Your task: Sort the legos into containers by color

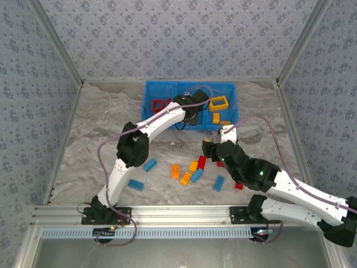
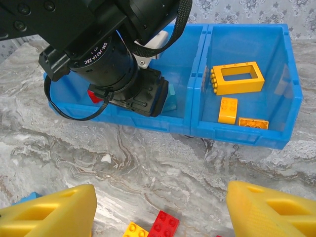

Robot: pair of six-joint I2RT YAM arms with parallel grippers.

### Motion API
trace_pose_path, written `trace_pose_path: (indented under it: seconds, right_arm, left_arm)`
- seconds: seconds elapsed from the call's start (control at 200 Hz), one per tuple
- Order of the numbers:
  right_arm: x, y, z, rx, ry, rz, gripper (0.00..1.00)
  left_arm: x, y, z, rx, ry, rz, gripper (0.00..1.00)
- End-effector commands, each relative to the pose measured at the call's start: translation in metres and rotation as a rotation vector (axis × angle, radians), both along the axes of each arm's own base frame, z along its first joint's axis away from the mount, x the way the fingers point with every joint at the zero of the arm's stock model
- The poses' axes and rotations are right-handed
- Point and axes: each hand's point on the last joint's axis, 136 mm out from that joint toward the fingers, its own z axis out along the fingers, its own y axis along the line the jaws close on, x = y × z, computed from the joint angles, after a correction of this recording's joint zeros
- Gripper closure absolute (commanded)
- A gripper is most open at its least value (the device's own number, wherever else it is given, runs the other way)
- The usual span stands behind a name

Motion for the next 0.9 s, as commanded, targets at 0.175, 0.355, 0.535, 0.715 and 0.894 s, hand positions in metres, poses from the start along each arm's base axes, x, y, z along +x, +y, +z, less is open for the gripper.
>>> trace_pose_path:
  seconds: [0.175, 0.355, 0.535, 0.715, 0.894]
  right_arm:
    - [-0.003, -0.006, 0.005, -0.009, -0.005, 0.011, 0.29]
    - [-0.006, 0.011, -0.012, -0.006, 0.079, 0.058, 0.29]
    - [-0.025, 0.066, -0.066, -0.035, 0.265, 0.136, 0.30]
    - [-0.045, 0.113, -0.121, -0.102, 0.524, 0.129, 0.30]
    - [-0.053, 0.138, -0.151, -0.141, 0.702, 0.100, 0.29]
  left_arm:
    - [-0.019, -0.001, 0.110, -0.160, -0.154, 0.014, 0.46]
    - [-0.055, 0.019, 0.164, -0.296, -0.247, 0.022, 0.47]
    - [-0.119, 0.067, 0.172, -0.377, -0.268, 0.018, 0.46]
    - [-0.189, 0.132, 0.147, -0.461, -0.226, 0.040, 0.44]
    - [-0.241, 0.179, 0.122, -0.578, -0.196, 0.024, 0.42]
